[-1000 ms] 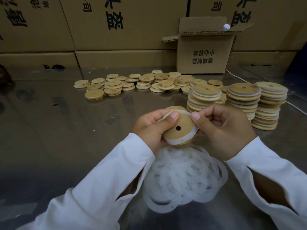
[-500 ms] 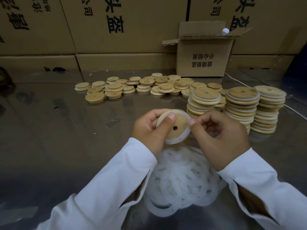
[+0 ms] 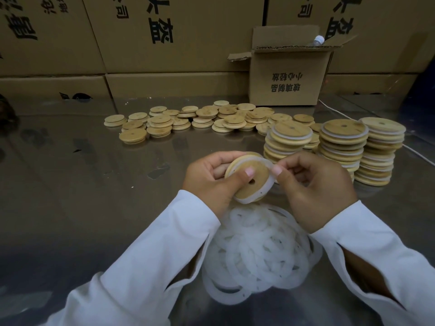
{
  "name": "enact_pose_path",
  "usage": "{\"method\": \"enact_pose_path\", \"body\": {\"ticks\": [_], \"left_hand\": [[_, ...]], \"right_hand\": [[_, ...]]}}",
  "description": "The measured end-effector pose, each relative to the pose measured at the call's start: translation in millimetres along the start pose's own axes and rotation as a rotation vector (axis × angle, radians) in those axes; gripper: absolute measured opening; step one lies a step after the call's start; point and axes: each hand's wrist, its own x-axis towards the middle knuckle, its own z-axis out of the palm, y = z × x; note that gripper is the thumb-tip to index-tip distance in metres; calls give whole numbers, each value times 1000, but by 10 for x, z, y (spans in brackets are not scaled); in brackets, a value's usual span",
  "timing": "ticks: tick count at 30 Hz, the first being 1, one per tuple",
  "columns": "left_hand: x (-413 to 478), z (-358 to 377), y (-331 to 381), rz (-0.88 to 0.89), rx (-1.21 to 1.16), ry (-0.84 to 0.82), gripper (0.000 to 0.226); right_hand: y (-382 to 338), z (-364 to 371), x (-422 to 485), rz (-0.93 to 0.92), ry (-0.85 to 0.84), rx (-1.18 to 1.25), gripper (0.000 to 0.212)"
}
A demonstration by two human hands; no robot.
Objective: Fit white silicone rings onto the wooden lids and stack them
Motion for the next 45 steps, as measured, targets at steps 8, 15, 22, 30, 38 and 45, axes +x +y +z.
{"method": "enact_pose_path", "body": {"ticks": [8, 15, 22, 30, 38, 45], "left_hand": [[20, -38, 7, -73, -67, 11, 24], [5, -11, 6, -105, -151, 6, 29], [-1, 29, -32, -65, -106, 111, 19], [-8, 60, -78, -89, -185, 91, 27], [-23, 21, -66, -151, -109, -37, 29], [11, -47, 43, -59, -6, -97, 24]], "right_hand": [[-13, -12, 18, 39, -51, 40, 20], [-27, -37, 17, 80, -47, 189, 20], [-70, 12, -24, 94, 34, 199, 6], [-69, 29, -54, 2, 102, 34, 11], [-87, 11, -59, -34, -4, 1, 6], [-53, -73, 9, 62, -72, 125, 8]]}}
